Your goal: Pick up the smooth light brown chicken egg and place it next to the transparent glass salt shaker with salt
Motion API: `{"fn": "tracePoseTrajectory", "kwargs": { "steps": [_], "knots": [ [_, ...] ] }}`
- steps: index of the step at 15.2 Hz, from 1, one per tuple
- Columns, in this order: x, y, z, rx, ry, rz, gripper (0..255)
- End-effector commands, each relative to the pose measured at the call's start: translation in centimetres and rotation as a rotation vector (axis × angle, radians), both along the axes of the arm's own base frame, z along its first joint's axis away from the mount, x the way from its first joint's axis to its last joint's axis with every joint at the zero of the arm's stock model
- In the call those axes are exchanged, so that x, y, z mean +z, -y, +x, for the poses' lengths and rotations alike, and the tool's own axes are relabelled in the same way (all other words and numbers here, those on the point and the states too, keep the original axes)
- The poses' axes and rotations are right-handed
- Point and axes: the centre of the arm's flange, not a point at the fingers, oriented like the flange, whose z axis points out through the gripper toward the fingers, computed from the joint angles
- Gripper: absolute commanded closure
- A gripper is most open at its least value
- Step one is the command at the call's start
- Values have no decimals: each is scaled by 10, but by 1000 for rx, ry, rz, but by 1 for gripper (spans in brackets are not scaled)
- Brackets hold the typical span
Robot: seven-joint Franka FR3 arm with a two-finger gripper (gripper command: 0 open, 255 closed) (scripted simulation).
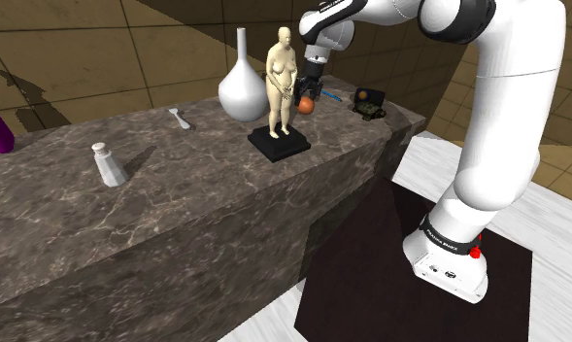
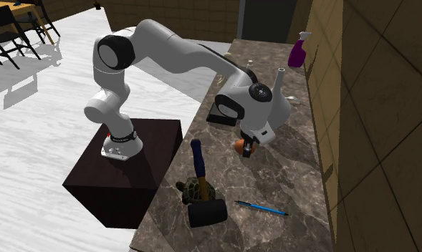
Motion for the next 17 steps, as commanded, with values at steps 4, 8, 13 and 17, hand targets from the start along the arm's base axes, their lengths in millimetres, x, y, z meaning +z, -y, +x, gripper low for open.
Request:
{"fn": "tracePoseTrajectory", "kwargs": {
  "steps": [4, 8, 13, 17],
  "knots": [
    [15, 0, 0, 0, -1, 0, 255],
    [37, 0, 0, 0, -1, 0, 255],
    [63, 0, 0, 0, -1, 0, 255],
    [84, 0, 0, 0, -1, 0, 255]
  ]
}}
